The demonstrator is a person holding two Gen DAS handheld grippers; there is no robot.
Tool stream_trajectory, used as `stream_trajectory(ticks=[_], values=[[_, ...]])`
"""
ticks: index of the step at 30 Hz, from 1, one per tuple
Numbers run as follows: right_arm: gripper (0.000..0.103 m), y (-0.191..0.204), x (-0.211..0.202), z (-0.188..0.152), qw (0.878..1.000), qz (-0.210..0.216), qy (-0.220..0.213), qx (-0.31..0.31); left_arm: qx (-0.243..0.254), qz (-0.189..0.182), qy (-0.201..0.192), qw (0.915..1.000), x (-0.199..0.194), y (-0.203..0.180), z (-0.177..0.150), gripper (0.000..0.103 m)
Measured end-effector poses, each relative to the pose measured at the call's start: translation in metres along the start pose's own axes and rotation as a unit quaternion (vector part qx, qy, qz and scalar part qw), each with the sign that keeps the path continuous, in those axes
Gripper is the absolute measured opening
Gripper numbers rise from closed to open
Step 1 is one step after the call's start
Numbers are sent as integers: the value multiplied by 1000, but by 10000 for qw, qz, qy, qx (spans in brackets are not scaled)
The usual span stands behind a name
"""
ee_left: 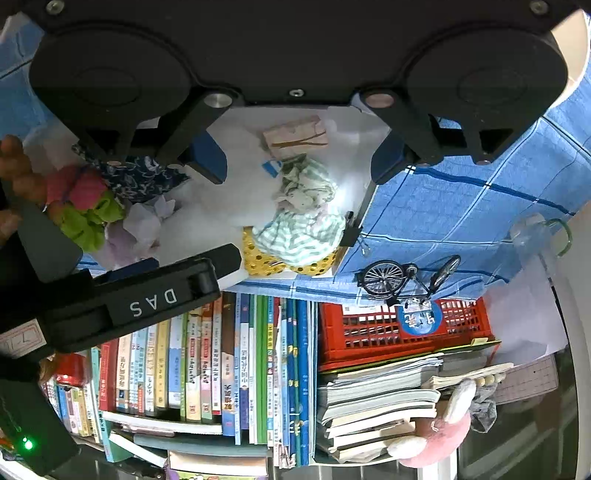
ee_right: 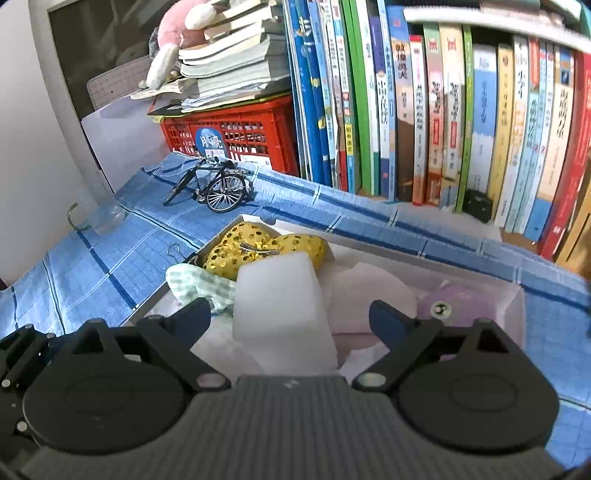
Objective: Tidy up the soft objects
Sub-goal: 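Withdraw both tools from the box toward the blue packet and tan sponge piece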
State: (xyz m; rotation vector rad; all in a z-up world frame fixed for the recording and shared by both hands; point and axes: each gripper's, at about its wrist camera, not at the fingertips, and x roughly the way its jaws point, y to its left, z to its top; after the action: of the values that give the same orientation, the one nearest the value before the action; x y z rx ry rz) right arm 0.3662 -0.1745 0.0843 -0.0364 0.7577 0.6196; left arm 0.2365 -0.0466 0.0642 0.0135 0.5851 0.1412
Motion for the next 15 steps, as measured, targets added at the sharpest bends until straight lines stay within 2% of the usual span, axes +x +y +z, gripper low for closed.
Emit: stream_trajectory(ticks=[3,15], values=[[103,5,-11,0,9999,-59,-54,-102,-74,-91,-42,9999,-7,0,2,84],[103,14,-53,-9,9993,-235,-159,-226,-65,-222,-299,9993,-41,-1,6,87]])
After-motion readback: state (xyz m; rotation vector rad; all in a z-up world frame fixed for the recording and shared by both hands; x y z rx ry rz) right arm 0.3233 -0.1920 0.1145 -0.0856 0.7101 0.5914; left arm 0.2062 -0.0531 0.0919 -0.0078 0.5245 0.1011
